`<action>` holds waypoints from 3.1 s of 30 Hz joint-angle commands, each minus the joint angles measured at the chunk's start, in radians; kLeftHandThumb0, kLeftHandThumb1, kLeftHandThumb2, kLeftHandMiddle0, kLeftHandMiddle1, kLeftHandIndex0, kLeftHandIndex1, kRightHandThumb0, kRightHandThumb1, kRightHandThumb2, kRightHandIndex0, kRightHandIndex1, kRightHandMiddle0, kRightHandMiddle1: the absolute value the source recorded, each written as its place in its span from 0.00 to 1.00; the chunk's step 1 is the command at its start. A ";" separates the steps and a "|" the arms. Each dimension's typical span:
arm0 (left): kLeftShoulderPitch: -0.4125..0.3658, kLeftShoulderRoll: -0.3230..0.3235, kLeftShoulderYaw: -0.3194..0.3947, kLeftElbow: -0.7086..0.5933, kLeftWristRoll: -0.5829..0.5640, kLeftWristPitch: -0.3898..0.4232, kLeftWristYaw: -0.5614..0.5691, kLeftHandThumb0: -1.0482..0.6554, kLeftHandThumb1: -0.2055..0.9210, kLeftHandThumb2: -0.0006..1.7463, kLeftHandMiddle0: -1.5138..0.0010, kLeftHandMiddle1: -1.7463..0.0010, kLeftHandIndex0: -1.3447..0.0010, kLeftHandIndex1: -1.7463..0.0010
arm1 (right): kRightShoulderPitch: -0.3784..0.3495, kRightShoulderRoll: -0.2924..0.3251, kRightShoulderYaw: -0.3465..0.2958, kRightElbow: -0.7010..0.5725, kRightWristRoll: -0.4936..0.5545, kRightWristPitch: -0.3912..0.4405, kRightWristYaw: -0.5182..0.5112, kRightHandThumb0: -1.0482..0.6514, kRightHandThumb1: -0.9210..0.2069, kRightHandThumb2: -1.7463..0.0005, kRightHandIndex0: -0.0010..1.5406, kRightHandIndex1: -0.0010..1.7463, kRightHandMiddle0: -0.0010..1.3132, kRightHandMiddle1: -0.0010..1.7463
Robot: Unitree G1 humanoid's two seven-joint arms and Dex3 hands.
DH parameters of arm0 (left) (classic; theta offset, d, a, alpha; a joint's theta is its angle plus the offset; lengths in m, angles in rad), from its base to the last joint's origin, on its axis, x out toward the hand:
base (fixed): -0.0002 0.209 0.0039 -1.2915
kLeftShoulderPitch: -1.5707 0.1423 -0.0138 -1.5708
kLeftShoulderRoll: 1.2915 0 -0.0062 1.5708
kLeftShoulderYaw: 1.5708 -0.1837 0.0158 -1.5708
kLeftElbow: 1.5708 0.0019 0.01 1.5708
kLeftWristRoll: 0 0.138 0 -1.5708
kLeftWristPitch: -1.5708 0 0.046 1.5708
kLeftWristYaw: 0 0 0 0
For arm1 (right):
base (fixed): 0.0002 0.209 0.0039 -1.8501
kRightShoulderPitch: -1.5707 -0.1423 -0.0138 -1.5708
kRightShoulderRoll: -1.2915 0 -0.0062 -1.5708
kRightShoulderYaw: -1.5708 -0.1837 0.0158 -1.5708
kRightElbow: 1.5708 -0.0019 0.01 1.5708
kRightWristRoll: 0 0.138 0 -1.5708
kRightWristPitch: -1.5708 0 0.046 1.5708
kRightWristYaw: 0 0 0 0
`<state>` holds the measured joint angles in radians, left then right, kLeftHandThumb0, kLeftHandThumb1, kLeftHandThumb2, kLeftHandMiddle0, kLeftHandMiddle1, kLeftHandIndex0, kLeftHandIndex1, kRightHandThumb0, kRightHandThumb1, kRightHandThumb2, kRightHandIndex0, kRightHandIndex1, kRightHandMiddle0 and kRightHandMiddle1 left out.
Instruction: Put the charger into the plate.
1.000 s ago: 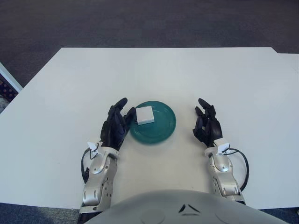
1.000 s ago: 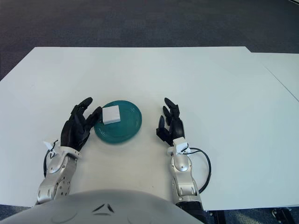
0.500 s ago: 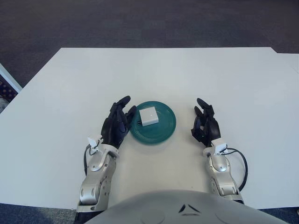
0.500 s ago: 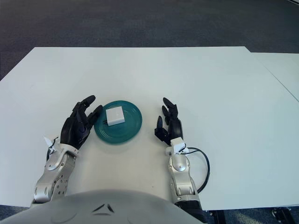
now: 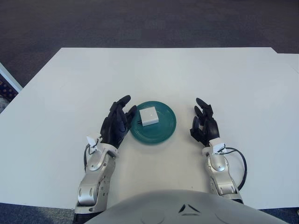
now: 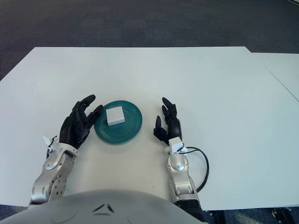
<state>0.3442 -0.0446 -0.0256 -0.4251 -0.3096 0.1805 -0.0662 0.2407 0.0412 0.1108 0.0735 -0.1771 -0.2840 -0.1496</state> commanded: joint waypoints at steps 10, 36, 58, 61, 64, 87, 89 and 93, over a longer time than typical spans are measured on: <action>-0.004 -0.108 0.054 0.068 0.090 -0.040 0.191 0.05 1.00 0.50 0.65 0.99 0.92 0.57 | 0.039 -0.005 0.002 0.064 -0.036 0.046 -0.027 0.16 0.00 0.50 0.18 0.01 0.00 0.33; -0.069 -0.088 0.049 0.277 0.083 -0.313 0.185 0.06 1.00 0.47 0.64 0.99 0.96 0.56 | 0.034 -0.013 -0.007 0.095 -0.026 0.018 -0.028 0.16 0.00 0.50 0.21 0.01 0.00 0.33; -0.031 -0.018 0.047 0.351 0.116 -0.100 0.098 0.05 1.00 0.53 0.69 1.00 0.92 0.57 | 0.060 -0.024 -0.026 0.057 0.013 0.003 0.012 0.16 0.00 0.47 0.23 0.01 0.00 0.35; -0.030 -0.021 0.044 0.349 0.124 -0.088 0.099 0.06 1.00 0.53 0.69 1.00 0.93 0.57 | 0.063 -0.025 -0.027 0.049 0.018 0.006 0.020 0.16 0.00 0.47 0.23 0.00 0.00 0.35; -0.023 -0.021 0.040 0.343 0.131 -0.085 0.096 0.06 1.00 0.53 0.69 1.00 0.93 0.57 | 0.066 -0.025 -0.029 0.044 0.024 0.010 0.028 0.16 0.00 0.47 0.22 0.00 0.00 0.34; -0.003 -0.039 0.042 0.305 0.106 -0.048 0.062 0.05 1.00 0.54 0.70 0.99 0.94 0.58 | 0.084 -0.019 -0.038 -0.023 0.054 0.067 0.058 0.16 0.00 0.48 0.21 0.00 0.00 0.33; -0.004 -0.039 0.041 0.307 0.108 -0.053 0.060 0.05 1.00 0.53 0.70 0.99 0.94 0.58 | 0.083 -0.020 -0.040 -0.024 0.062 0.072 0.063 0.16 0.00 0.48 0.21 0.00 0.00 0.33; -0.002 -0.041 0.037 0.302 0.110 -0.057 0.058 0.05 1.00 0.53 0.70 0.99 0.94 0.58 | 0.090 -0.021 -0.040 -0.043 0.065 0.084 0.069 0.16 0.00 0.48 0.22 0.00 0.00 0.33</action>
<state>0.3192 -0.0828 0.0197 -0.1443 -0.2001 0.0896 -0.0028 0.2904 0.0226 0.0766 0.0076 -0.1274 -0.2640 -0.0910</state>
